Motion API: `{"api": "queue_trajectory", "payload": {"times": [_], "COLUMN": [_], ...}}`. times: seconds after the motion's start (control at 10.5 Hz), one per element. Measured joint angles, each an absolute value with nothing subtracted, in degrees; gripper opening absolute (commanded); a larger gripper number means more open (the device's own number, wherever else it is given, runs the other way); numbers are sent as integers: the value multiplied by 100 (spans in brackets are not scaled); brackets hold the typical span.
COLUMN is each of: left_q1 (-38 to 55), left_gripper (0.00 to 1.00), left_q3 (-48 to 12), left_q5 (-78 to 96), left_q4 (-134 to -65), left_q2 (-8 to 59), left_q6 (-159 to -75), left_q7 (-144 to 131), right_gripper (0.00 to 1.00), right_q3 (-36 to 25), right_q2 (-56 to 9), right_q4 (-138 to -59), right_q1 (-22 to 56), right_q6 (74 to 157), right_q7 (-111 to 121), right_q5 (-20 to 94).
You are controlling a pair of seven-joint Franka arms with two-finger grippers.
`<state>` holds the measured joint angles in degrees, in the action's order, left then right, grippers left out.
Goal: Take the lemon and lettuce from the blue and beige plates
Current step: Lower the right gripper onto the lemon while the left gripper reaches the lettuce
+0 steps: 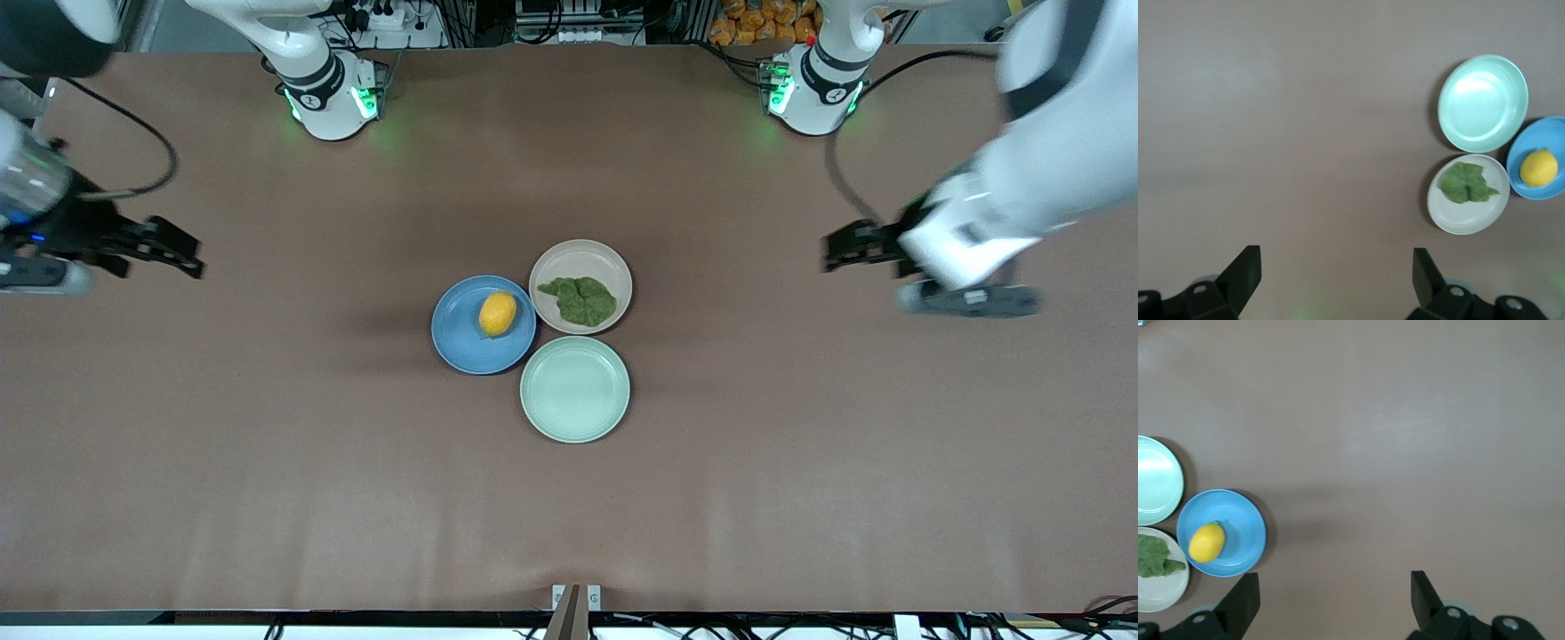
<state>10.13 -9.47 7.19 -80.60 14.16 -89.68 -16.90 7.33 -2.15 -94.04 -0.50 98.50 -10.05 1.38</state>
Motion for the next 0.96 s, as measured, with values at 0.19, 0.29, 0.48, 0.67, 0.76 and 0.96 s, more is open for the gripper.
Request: {"api": "queue_trajectory", "payload": {"times": [0.19, 0.29, 0.48, 0.67, 0.76, 0.96], "left_q1": [1685, 1963, 2470, 2678, 2680, 2819], "left_gripper": [100, 100, 100, 100, 100, 100], "left_q3": [-964, -967, -964, -962, -960, -966], "left_q5": [720, 720, 720, 734, 840, 1031], "left_q4": [-8102, -8113, -8125, -8126, -8125, -8131], "left_q2": [1899, 2134, 2658, 3132, 3341, 3704], "left_q6": [-9365, -9485, -9745, -10248, -10534, -11054], "left_q7": [-2158, -2331, -2666, -2739, -2759, -3100], "right_gripper": [100, 100, 100, 100, 100, 100], "right_q3": [1190, 1371, 1664, 2015, 2211, 2414], "right_q2": [-302, -404, -776, -1259, -1498, -1925], "right_q4": [-9877, -10060, -10235, -10328, -10395, -10533], "right_q1": [-8, 11, 114, 267, 332, 473], "right_q6": [10287, 10470, 10765, 11253, 11590, 12126], "right_q7": [-1621, -1920, -2755, -3972, -4535, -5260], "right_q5": [133, 132, 96, -89, -216, -554]}}
